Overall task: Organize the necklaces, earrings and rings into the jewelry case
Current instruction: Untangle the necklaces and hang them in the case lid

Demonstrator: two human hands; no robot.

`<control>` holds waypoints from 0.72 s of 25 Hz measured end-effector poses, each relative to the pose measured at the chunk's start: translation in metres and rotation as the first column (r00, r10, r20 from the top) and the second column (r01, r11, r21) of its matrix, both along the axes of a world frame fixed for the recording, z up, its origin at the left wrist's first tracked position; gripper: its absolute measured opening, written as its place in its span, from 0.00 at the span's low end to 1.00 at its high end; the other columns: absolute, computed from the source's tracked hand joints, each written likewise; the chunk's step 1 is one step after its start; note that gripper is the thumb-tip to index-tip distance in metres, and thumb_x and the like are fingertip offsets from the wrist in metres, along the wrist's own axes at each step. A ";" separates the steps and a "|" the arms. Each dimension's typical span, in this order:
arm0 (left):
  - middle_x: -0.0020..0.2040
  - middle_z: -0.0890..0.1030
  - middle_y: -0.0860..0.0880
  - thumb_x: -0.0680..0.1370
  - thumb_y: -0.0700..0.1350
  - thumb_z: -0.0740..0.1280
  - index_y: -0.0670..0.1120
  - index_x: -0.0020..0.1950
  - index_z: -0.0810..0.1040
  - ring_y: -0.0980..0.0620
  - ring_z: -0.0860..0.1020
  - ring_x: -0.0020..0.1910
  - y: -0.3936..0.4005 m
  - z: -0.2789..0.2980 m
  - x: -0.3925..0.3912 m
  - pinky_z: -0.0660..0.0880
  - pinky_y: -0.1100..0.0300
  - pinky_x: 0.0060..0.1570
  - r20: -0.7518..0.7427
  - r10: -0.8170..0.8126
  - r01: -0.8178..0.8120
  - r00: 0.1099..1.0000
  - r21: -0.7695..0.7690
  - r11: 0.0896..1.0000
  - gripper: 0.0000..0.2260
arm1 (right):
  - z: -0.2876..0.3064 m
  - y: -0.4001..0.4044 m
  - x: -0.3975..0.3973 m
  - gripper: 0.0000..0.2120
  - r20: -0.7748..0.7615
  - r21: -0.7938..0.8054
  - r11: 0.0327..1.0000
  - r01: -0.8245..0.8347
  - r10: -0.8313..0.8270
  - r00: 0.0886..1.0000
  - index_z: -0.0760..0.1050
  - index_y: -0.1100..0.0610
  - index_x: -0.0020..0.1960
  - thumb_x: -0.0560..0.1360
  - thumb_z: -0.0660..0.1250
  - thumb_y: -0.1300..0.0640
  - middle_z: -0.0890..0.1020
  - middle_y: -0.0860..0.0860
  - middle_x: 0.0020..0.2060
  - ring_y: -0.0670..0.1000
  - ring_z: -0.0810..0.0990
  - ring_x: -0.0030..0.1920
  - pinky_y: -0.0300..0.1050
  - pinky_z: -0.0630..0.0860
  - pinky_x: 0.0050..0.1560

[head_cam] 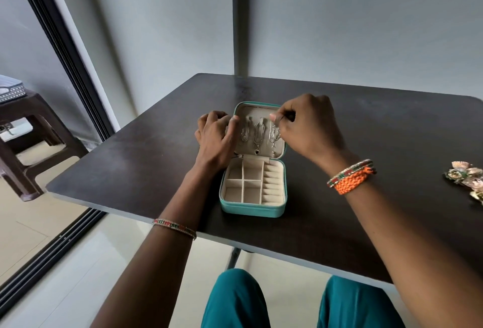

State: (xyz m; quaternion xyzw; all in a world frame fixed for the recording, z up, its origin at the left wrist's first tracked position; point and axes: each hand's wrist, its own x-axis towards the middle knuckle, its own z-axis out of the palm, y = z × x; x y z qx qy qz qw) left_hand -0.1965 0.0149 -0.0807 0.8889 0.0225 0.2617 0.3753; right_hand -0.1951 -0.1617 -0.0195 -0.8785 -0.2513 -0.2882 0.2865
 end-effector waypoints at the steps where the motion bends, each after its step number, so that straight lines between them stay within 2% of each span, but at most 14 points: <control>1: 0.54 0.74 0.47 0.76 0.59 0.50 0.51 0.36 0.72 0.46 0.64 0.62 0.002 -0.001 0.001 0.60 0.54 0.58 0.045 -0.012 0.012 0.999 -0.002 1.000 0.18 | -0.003 0.002 0.000 0.09 0.039 -0.045 0.999 0.015 -0.014 0.999 0.83 0.55 0.38 0.73 0.70 0.52 0.85 0.52 0.35 0.56 0.81 0.39 0.46 0.68 0.52; 3: 0.51 0.75 0.48 0.75 0.60 0.50 0.49 0.35 0.73 0.46 0.66 0.60 0.006 -0.005 0.002 0.63 0.52 0.58 0.121 -0.047 0.045 0.991 0.023 0.999 0.20 | -0.010 0.005 0.003 0.09 0.108 -0.123 0.991 0.042 -0.029 0.994 0.83 0.53 0.40 0.74 0.69 0.50 0.85 0.50 0.37 0.54 0.79 0.43 0.45 0.58 0.50; 5: 0.51 0.75 0.47 0.76 0.58 0.49 0.46 0.37 0.77 0.46 0.66 0.58 0.006 -0.009 0.005 0.65 0.50 0.58 0.159 -0.085 0.076 0.984 0.062 0.995 0.23 | -0.015 0.001 0.009 0.07 0.153 -0.137 0.989 0.056 -0.034 0.988 0.84 0.50 0.41 0.72 0.70 0.48 0.84 0.47 0.36 0.53 0.77 0.44 0.45 0.54 0.47; 8: 0.51 0.76 0.47 0.77 0.58 0.49 0.43 0.40 0.79 0.47 0.67 0.57 0.005 -0.012 0.007 0.65 0.50 0.58 0.164 -0.100 0.086 0.981 0.086 0.993 0.26 | -0.020 -0.005 0.015 0.05 0.206 -0.121 0.991 0.049 -0.023 0.978 0.84 0.49 0.40 0.70 0.72 0.49 0.83 0.45 0.35 0.52 0.75 0.42 0.45 0.53 0.43; 14: 0.49 0.74 0.51 0.78 0.57 0.49 0.43 0.41 0.80 0.48 0.67 0.56 0.006 -0.014 0.009 0.65 0.52 0.58 0.206 -0.120 0.104 0.971 0.090 0.991 0.25 | -0.028 -0.005 0.020 0.02 0.301 -0.110 0.989 0.100 -0.063 0.951 0.83 0.49 0.39 0.68 0.75 0.54 0.80 0.46 0.36 0.51 0.75 0.39 0.42 0.51 0.44; 18: 0.52 0.76 0.45 0.79 0.55 0.48 0.41 0.41 0.79 0.44 0.68 0.58 0.003 -0.013 0.009 0.64 0.52 0.57 0.205 -0.136 0.101 0.969 0.173 0.980 0.26 | -0.029 -0.005 0.024 0.02 0.342 -0.113 0.990 0.081 -0.038 0.939 0.83 0.51 0.39 0.68 0.75 0.56 0.79 0.48 0.34 0.52 0.74 0.38 0.43 0.54 0.42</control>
